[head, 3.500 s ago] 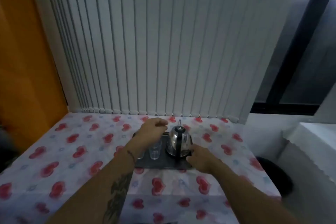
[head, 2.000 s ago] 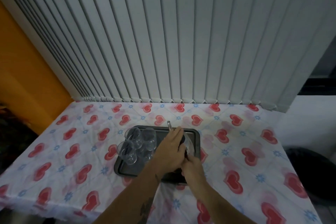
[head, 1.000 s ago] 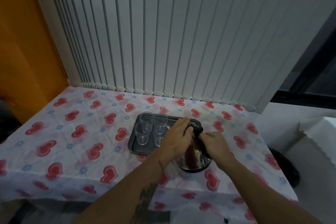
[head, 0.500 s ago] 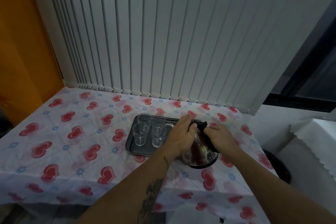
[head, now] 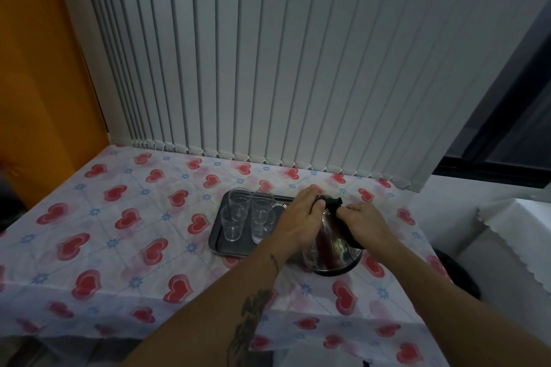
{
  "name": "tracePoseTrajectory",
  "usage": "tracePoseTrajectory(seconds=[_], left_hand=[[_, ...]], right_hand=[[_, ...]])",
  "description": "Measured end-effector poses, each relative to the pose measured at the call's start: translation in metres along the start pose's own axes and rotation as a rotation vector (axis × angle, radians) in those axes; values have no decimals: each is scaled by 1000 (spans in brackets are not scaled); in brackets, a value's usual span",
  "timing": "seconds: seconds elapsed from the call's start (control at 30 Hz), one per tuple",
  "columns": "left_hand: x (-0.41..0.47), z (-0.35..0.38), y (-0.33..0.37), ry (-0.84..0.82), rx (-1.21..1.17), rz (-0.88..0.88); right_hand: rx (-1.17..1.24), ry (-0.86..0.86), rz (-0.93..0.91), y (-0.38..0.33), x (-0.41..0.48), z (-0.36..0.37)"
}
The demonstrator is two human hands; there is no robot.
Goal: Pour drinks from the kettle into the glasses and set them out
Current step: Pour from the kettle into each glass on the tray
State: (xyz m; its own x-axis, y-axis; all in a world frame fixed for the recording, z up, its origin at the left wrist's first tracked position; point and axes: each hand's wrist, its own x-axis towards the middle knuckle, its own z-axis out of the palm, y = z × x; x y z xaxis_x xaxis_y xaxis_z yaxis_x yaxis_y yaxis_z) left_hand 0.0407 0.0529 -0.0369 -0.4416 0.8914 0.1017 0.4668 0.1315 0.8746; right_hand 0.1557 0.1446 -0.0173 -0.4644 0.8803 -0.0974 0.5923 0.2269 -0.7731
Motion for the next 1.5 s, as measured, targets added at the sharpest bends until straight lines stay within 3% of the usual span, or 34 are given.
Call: tracePoseTrajectory(seconds=[1.5], left_hand=[[4,-4,-8,-69,-13,-68]], right_hand=[[-28,-47,-13,-4,6,0]])
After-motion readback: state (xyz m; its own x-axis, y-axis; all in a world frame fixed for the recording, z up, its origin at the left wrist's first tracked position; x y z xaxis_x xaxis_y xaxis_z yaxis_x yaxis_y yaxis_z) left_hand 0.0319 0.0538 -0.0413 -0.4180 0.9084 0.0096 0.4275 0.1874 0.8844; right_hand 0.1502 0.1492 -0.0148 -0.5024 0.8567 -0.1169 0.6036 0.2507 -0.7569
